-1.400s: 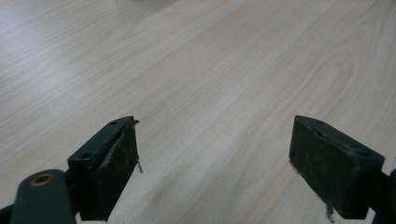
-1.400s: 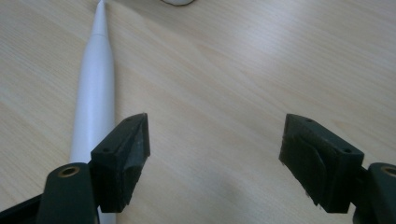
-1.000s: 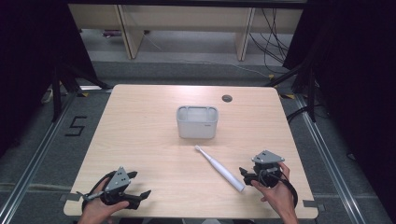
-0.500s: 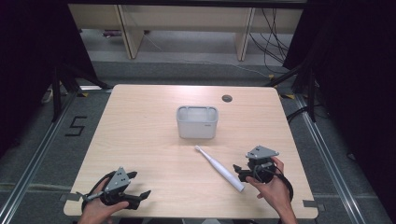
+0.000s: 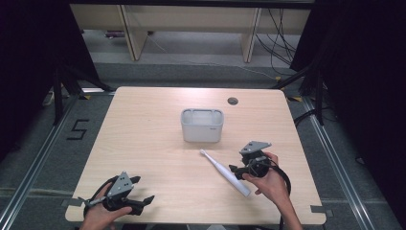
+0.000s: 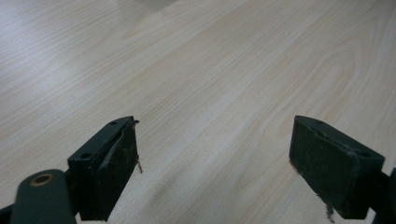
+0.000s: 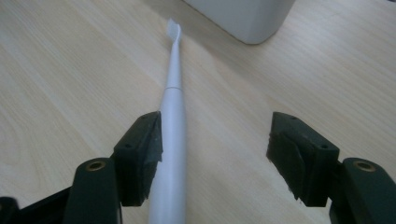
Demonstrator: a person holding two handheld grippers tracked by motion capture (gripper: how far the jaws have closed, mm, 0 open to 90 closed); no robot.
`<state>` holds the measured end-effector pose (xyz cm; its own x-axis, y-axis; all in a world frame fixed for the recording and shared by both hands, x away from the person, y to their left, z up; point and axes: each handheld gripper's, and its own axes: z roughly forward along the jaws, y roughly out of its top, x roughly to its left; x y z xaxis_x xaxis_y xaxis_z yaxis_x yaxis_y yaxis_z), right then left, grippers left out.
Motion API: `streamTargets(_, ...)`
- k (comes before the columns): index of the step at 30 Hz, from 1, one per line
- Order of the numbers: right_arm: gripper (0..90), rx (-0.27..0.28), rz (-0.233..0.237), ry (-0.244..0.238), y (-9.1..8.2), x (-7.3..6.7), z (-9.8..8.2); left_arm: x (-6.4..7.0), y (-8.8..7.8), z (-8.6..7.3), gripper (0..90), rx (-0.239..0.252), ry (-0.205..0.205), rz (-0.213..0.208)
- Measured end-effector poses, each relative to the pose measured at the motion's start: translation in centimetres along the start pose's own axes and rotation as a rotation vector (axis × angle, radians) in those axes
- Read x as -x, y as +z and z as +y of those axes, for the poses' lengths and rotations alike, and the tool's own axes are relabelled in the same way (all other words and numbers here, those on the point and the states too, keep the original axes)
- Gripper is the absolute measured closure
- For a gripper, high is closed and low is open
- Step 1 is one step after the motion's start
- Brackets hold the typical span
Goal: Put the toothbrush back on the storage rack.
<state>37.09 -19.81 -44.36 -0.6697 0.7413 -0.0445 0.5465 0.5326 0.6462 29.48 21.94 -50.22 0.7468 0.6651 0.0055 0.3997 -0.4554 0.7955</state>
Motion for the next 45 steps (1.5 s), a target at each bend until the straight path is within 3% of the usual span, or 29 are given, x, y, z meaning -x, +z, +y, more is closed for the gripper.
streamTargets(1,36.6,-0.007,0.002,0.011,0.3,-0.2,0.2,0.1,0.0,0.0,14.8,0.012,-0.007,0.001)
streamTargets(2,37.5,-0.017,0.003,-0.028,0.5,0.0,0.4,0.0,0.0,0.0,14.8,0.011,-0.006,-0.002)
streamTargets(4,39.7,-0.049,0.022,-0.028,1.0,-0.3,0.7,0.0,0.0,0.0,14.8,0.010,-0.005,-0.002)
streamTargets(5,40.1,-0.051,0.019,-0.006,1.3,-0.5,0.8,0.1,0.0,0.0,14.8,0.009,-0.003,-0.001)
streamTargets(8,40.7,-0.089,0.034,-0.056,2.0,-0.4,1.2,0.1,0.0,0.0,14.8,0.008,-0.001,-0.001)
streamTargets(10,42.0,-0.113,0.045,-0.051,2.3,-0.5,1.4,0.1,0.0,0.0,14.8,0.007,-0.001,0.002)
streamTargets(11,42.2,-0.127,0.039,-0.075,2.4,-0.5,1.6,0.1,0.0,0.0,14.8,0.009,-0.002,0.001)
streamTargets(12,42.3,-0.141,0.046,-0.055,2.4,-0.6,1.6,0.1,0.0,0.0,14.8,0.010,-0.001,0.000)
streamTargets(17,44.5,-0.189,0.070,-0.069,3.1,-0.5,2.1,0.1,0.0,0.0,14.8,0.011,0.000,-0.001)
streamTargets(18,44.8,-0.208,0.070,-0.051,3.3,-0.6,2.2,0.1,0.0,0.0,14.8,0.010,0.000,-0.001)
streamTargets(19,45.4,-0.203,0.076,-0.078,3.4,-0.4,2.2,0.1,0.0,0.0,14.8,0.008,-0.001,0.001)
streamTargets(20,46.0,-0.217,0.081,-0.059,3.5,-0.5,2.3,0.0,0.0,0.0,14.8,0.009,-0.002,-0.004)
streamTargets(27,50.4,-0.272,0.093,-0.073,4.6,-0.5,2.5,0.1,0.0,0.0,14.8,0.008,0.000,-0.007)
streamTargets(32,54.7,-0.327,0.114,-0.050,5.1,-0.7,2.8,0.1,0.0,0.0,14.8,0.008,-0.002,-0.007)
streamTargets(34,56.0,-0.333,0.126,-0.079,5.2,-0.7,2.9,0.1,0.0,0.0,14.8,0.008,-0.003,-0.008)
streamTargets(35,56.3,-0.358,0.122,-0.047,5.2,-0.9,2.9,0.1,0.0,0.0,14.8,0.008,-0.002,-0.007)
streamTargets(36,56.6,-0.352,0.118,-0.076,5.4,-0.8,2.9,0.1,0.0,0.0,14.8,0.009,-0.002,-0.008)
streamTargets(39,57.2,-0.376,0.127,-0.058,5.7,-0.8,3.0,0.1,0.0,0.0,14.8,0.009,-0.002,-0.008)
streamTargets(45,59.3,-0.414,0.137,-0.072,6.2,-0.8,3.1,0.1,0.0,0.0,14.8,0.007,-0.004,-0.009)
